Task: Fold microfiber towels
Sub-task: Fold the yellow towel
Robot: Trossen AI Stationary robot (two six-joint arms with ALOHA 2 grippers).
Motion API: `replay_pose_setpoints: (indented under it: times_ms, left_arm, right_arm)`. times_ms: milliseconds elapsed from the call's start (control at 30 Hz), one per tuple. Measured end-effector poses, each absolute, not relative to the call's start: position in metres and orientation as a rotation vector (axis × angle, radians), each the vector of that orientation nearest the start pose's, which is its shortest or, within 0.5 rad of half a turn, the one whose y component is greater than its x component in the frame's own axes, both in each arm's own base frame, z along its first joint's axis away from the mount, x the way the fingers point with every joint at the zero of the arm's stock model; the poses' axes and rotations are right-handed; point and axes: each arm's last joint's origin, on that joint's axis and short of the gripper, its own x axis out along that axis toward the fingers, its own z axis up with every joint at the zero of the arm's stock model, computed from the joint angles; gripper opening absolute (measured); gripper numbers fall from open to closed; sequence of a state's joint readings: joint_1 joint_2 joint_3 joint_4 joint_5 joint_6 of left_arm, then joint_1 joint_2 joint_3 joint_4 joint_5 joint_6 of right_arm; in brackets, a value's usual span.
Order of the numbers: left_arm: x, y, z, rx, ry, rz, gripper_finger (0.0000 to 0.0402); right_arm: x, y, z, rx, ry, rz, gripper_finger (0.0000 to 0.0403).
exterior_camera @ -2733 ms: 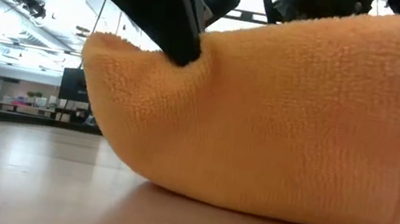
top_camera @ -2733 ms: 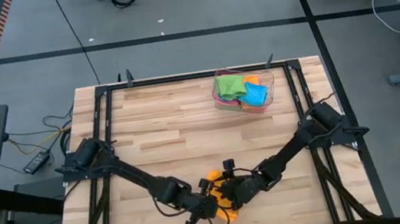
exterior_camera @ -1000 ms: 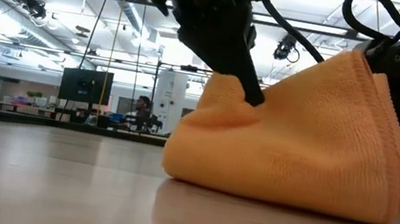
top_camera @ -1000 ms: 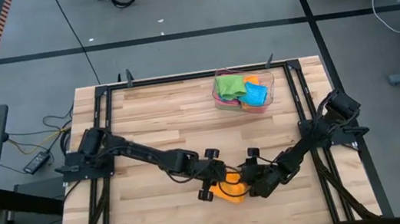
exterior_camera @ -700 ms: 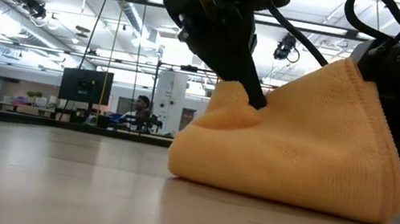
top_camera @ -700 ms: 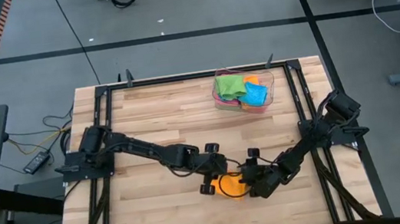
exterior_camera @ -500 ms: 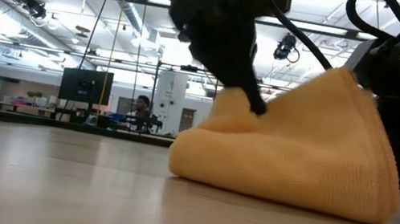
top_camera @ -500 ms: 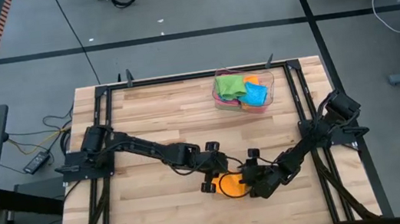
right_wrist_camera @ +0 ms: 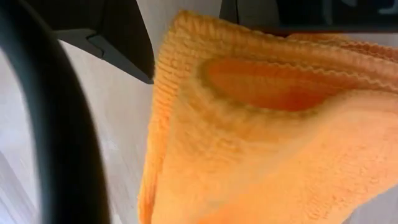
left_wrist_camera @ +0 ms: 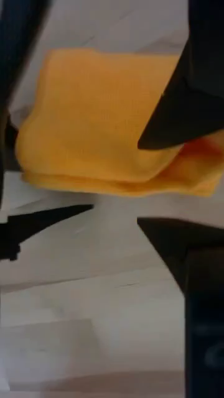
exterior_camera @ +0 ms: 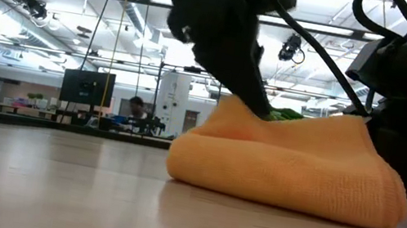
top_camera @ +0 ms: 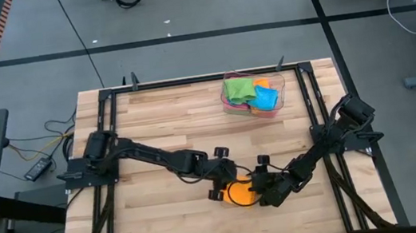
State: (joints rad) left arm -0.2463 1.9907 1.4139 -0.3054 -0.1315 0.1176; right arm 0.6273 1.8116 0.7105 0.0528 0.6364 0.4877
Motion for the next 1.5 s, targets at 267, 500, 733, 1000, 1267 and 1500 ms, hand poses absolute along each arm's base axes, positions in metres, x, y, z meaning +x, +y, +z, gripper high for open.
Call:
replay_pose_setpoints:
  times_ms: [267,500,733,1000,1267,1500]
  left_arm:
    - [0.397,-0.13,0.208,0.348,0.832,-0.255,0.0259]
    - [0.4,-0.144,0.191,0.318,0.847,-0.237,0.0234]
    - [0.415,-0.134,0.162,0.238,0.868,-0.115,0.0207]
    - [0.412,-0.142,0.144,0.214,0.94,-0.184,0.0209]
    - [0.411,-0.145,0.144,0.223,0.935,-0.194,0.0224]
    - [0.413,-0.144,0.144,0.211,0.925,-0.189,0.0218]
  right_arm:
    - [0.246,0.158,0.094,-0.164,0.805,-0.205,0.0172]
    - [0.245,0.158,0.094,-0.168,0.802,-0.206,0.0172]
    - [0.245,0.158,0.094,-0.169,0.798,-0.207,0.0172]
    - [0.238,0.16,0.103,-0.158,0.842,-0.167,0.0172]
    - [0.219,0.168,0.157,-0.076,0.726,-0.128,0.0172]
    - [0.232,0.19,0.154,-0.082,0.524,-0.098,0.0172]
